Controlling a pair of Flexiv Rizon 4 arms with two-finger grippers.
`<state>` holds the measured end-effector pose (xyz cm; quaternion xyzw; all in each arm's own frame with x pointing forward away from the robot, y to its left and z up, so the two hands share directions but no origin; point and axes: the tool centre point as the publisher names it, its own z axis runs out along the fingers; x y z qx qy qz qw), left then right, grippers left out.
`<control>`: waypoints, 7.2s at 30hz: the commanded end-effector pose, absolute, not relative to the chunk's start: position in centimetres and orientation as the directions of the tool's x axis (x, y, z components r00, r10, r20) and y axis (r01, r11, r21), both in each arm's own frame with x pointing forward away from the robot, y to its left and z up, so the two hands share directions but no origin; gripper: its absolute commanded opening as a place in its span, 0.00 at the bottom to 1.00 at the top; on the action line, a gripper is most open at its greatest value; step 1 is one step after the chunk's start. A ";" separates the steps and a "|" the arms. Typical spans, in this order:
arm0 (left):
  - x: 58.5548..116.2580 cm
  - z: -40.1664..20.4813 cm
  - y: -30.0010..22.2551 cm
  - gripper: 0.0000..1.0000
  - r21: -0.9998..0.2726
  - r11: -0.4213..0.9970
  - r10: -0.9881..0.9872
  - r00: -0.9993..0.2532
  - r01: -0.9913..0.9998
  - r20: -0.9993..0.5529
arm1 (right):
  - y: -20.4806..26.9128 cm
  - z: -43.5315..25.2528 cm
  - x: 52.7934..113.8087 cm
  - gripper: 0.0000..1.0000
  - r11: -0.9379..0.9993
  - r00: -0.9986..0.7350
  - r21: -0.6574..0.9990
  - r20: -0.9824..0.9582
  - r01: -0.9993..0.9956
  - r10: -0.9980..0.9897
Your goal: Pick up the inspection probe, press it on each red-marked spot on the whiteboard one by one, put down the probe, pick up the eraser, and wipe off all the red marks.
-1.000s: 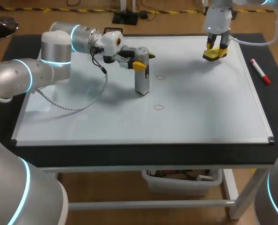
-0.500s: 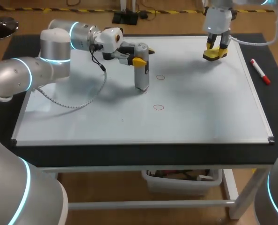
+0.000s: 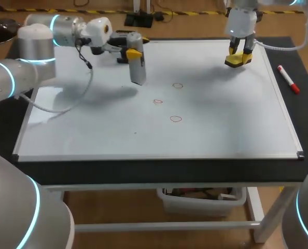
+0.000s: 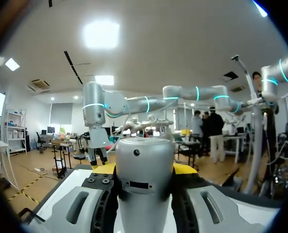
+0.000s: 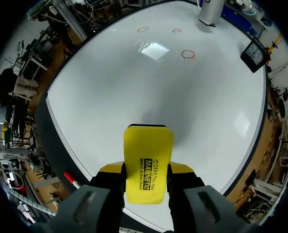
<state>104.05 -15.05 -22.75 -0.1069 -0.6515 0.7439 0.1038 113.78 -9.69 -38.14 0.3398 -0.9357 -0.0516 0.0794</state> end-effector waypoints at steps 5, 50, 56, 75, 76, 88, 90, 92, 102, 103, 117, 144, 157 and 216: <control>104.4 -21.3 -10.7 0.00 -0.997 -0.068 0.013 -1.000 0.024 -0.025 | -9.8 -37.9 113.7 0.00 0.763 -0.755 0.147 0.115 -0.629 -0.645; 106.2 -20.8 -2.5 0.00 -0.997 -0.054 -0.234 -0.972 0.049 -0.035 | -2.7 -37.5 111.2 0.00 0.630 -0.620 0.108 0.116 -0.769 -0.776; 106.2 -20.8 -2.5 0.00 -0.997 -0.054 -0.234 -0.972 0.049 -0.035 | 1.6 -37.4 109.0 0.00 0.558 -0.550 0.102 0.095 -0.824 -0.830; 106.2 -20.8 -2.5 0.00 -0.997 -0.054 -0.234 -0.972 0.049 -0.035 | 14.8 -38.3 101.2 0.00 0.256 -0.252 0.013 0.136 -0.966 -0.958; 106.2 -20.8 -2.5 0.00 -0.997 -0.054 -0.234 -0.972 0.049 -0.035 | 15.2 -38.4 100.9 0.00 0.245 -0.241 0.016 0.131 -0.969 -0.962; 106.2 -20.8 -2.5 0.00 -0.997 -0.054 -0.234 -0.972 0.049 -0.035 | 19.3 -40.1 98.1 0.00 0.074 -0.074 -0.004 0.052 -0.997 -0.996; 106.2 -20.8 -2.5 0.00 -0.997 -0.054 -0.234 -0.972 0.049 -0.035 | 20.1 -40.5 97.7 0.00 0.050 -0.050 -0.001 0.037 -0.999 -0.998; 106.2 -20.8 -2.5 0.00 -0.997 -0.054 -0.234 -0.972 0.049 -0.035 | 20.8 -40.7 97.4 0.00 0.027 -0.027 -0.005 0.025 -1.000 -0.999; 106.2 -20.8 -2.5 0.00 -0.997 -0.054 -0.234 -0.972 0.049 -0.035 | 22.8 -41.4 96.6 0.00 -0.022 0.023 0.019 0.013 -1.000 -1.000; 106.2 -20.8 -2.5 0.00 -0.997 -0.054 -0.234 -0.972 0.049 -0.035 | 22.9 -41.5 96.6 0.00 -0.025 0.025 0.025 0.010 -0.999 -1.000; 106.2 -20.8 -2.5 0.00 -0.997 -0.054 -0.234 -0.972 0.049 -0.035 | 22.4 -42.8 97.0 0.00 -0.051 0.051 0.086 -0.002 -0.995 -0.999; 106.2 -20.8 -2.5 0.00 -0.997 -0.054 -0.234 -0.972 0.049 -0.035 | 17.8 -43.4 97.2 0.00 0.037 -0.034 0.100 0.034 -0.994 -0.999; 106.2 -20.8 -2.5 0.00 -0.997 -0.054 -0.234 -0.972 0.049 -0.035 | 16.7 -39.7 97.9 0.00 0.065 -0.064 0.050 0.031 -0.997 -0.997; 106.2 -20.8 -2.5 0.00 -0.997 -0.054 -0.234 -0.972 0.049 -0.035 | -12.0 -38.0 97.5 0.00 0.745 -0.744 -0.016 0.076 -0.667 -0.664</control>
